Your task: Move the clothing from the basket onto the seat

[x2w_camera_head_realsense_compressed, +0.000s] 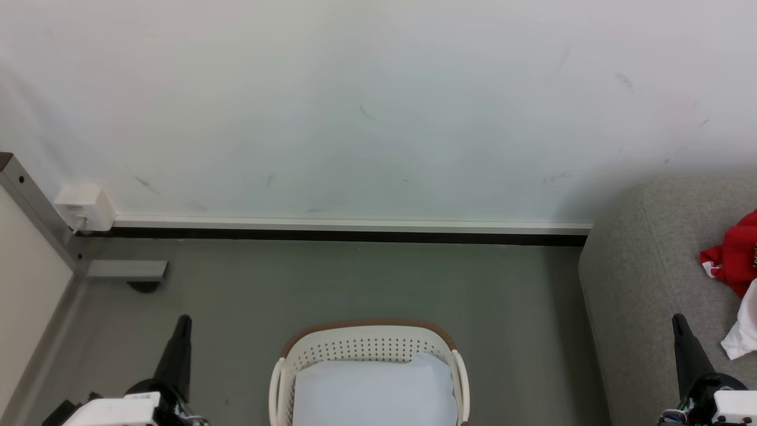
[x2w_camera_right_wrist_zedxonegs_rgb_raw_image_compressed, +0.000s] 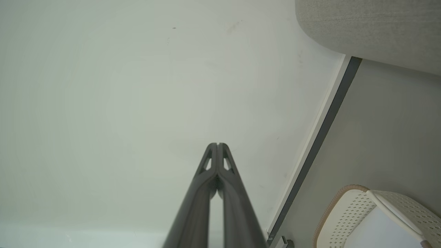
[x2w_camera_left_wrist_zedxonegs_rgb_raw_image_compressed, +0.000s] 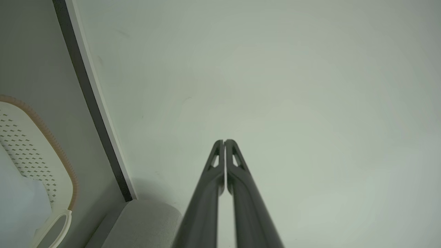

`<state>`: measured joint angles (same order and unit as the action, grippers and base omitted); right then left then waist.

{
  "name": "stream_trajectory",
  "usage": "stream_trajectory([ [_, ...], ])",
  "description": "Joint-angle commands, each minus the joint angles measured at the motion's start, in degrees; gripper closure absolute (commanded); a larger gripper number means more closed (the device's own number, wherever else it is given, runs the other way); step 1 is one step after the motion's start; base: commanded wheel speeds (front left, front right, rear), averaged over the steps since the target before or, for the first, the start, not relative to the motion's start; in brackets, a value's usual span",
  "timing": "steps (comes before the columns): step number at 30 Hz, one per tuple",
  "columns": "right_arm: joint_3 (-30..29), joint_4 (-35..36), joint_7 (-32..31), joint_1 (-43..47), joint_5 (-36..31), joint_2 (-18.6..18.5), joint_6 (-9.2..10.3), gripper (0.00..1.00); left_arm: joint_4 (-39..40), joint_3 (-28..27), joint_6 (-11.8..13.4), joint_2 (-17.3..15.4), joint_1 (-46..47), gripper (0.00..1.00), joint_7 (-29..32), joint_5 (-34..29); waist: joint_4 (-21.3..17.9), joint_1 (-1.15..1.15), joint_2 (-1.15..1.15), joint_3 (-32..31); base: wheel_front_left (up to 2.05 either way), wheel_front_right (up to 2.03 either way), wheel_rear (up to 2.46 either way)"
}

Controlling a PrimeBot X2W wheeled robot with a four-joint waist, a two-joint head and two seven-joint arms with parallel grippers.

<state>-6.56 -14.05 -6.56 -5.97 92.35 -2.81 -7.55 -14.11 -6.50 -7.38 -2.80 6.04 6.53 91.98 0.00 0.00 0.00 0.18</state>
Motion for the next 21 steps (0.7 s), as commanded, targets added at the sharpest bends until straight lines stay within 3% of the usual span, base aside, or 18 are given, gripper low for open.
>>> stream_trajectory([
  [1,-0.2,0.1,-0.2,-0.4,0.1,-0.1,0.12,1.0,0.1,-0.1,-0.3,-0.1,0.4,1.0,0.2,0.8,0.0,0.0,0.0,0.0,0.0,0.0,0.0],
  [21,-0.2,0.1,-0.2,-0.4,0.1,-0.1,0.12,1.0,0.1,-0.1,-0.3,-0.1,0.4,1.0,0.2,0.8,0.0,0.0,0.0,0.0,0.0,0.0,0.0],
])
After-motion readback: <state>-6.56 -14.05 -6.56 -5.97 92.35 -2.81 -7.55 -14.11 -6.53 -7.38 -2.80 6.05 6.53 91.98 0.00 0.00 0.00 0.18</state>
